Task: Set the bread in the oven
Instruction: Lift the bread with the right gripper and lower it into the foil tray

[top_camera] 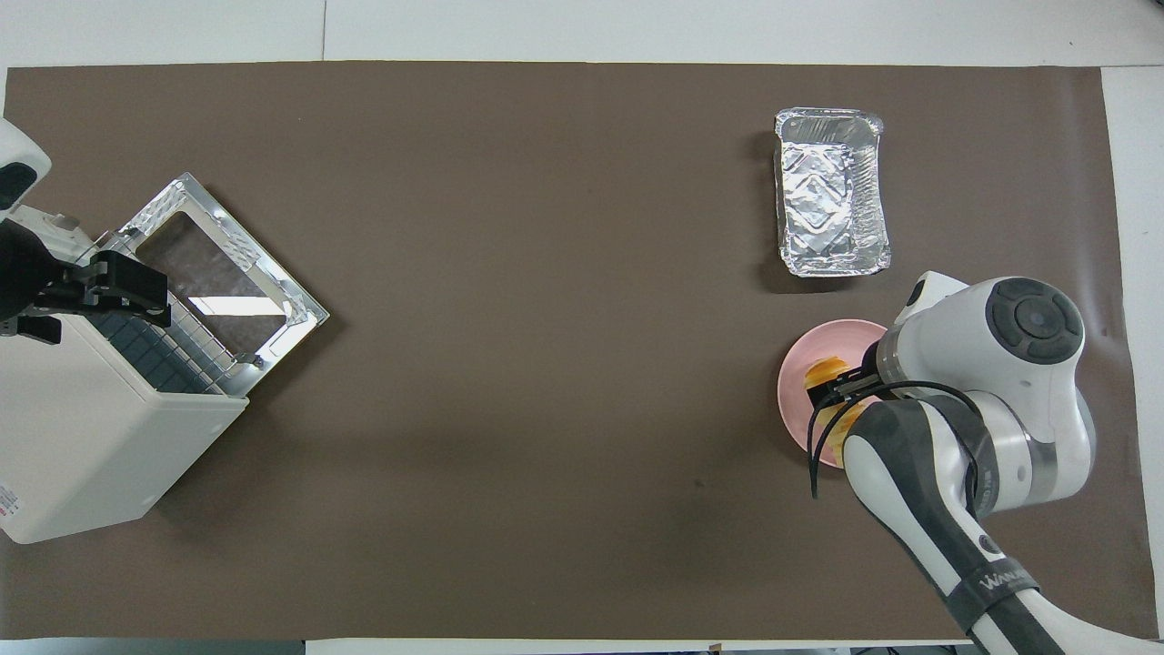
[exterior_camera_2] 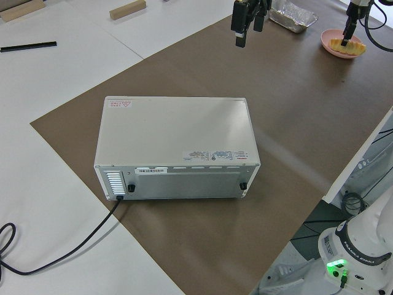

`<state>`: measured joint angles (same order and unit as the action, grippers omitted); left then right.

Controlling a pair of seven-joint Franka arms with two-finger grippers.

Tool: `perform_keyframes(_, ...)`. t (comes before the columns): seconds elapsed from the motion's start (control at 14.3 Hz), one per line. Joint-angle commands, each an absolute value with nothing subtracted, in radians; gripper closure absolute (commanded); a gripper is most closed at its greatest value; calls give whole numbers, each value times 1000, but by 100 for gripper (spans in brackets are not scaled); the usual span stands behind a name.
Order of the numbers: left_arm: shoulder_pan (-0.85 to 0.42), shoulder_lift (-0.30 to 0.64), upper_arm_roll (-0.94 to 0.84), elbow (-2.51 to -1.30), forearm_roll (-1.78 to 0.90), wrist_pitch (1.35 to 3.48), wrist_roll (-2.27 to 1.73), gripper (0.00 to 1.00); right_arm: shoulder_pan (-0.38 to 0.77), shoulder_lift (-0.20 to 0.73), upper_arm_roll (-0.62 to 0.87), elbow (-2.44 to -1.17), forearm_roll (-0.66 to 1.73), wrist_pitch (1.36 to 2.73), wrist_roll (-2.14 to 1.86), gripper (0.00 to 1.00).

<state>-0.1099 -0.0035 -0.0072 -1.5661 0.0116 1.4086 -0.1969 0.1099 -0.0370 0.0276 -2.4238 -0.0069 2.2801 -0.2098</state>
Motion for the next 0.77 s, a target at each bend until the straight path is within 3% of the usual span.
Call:
perform_keyframes(0.0,-101,-29,-9,-1594,-2,1410,-198,0,107,-45,28,-2453,2,2313,-247,0)
perform_keyframes(0.07,-101,-29,-9,-1594,-2,1410,-198,0,103,-41,28,-2454,3,2319,-264,2)
perform_keyframes(0.14,-101,-29,-9,-1594,-2,1410,-198,0,101,-41,26,-2456,3,2332,-267,17)
perform_keyframes(0.21,-101,-29,-9,-1594,-2,1410,-198,0,101,-41,28,-2457,2,2338,-265,38)
perform_keyframes(0.28,-101,-29,-9,-1594,-2,1410,-196,0,103,-41,28,-2456,3,2338,-252,85)
perform_keyframes(0.35,-101,-29,-9,-1594,-2,1410,-198,0,107,-41,28,-2457,3,2336,-230,100)
perform_keyframes(0.7,-101,-29,-9,-1594,-2,1410,-198,0,114,-38,28,-2447,2,2332,-216,100)
